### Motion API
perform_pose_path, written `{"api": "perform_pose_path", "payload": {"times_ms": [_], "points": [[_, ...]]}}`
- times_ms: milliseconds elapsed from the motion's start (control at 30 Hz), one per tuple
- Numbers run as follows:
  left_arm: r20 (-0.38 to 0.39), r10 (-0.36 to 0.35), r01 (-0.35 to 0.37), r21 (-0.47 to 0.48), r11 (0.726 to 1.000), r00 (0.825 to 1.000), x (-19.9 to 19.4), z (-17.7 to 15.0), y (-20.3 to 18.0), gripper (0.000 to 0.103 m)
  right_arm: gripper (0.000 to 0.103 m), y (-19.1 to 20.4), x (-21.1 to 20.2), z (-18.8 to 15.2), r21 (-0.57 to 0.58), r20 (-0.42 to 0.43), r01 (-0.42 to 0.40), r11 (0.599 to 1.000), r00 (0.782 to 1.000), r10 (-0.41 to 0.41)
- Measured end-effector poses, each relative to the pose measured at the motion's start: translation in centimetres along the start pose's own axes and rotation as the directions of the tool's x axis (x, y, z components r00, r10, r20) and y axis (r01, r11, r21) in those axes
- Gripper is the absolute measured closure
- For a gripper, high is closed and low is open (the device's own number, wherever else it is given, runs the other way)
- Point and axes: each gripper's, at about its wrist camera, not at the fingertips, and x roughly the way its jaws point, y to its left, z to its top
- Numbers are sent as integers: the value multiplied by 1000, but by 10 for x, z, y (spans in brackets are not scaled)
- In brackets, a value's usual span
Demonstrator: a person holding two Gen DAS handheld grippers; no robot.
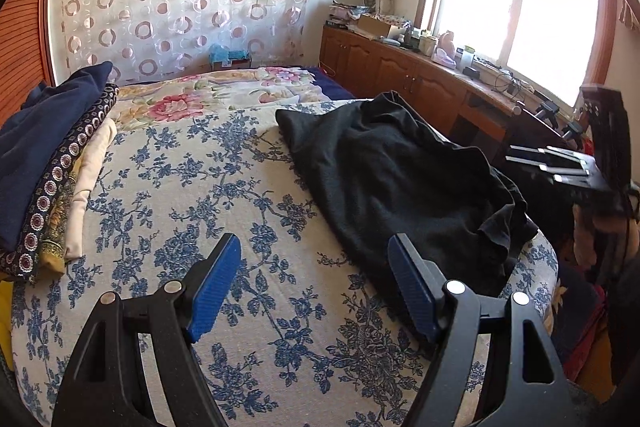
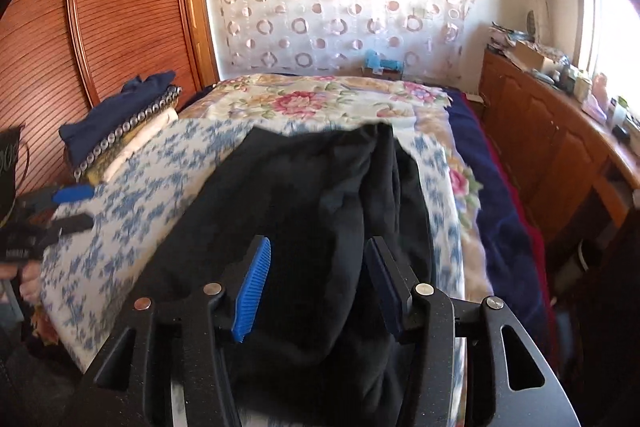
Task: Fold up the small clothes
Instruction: 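Lower the held black shirt onto the quilt and open the right gripper, then grasp the black shirt edge with the right gripper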
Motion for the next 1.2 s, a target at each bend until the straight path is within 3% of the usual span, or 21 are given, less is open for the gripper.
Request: {"api": "perform_pose_path", "payload": {"times_ms": [100,500,1033,1200], "points": [[-21,-15,16,11,1000,1000,7,-4,-7,26,51,4,-11,-19,-6,-3,32,999,999,-32],[-80,-36,40,46,998,996,25,-15,-27,26,51,19,-8,-26,87,-55,-69,994,996,74],[-85,-47,51,39,998,995,27,-17,-26,26,51,33,11,-30,63,-63,-23,998,998,27],[-90,-48,52,41,998,995,28,-18,-26,26,51,26,16,-30,72,-74,-42,997,996,47]]}}
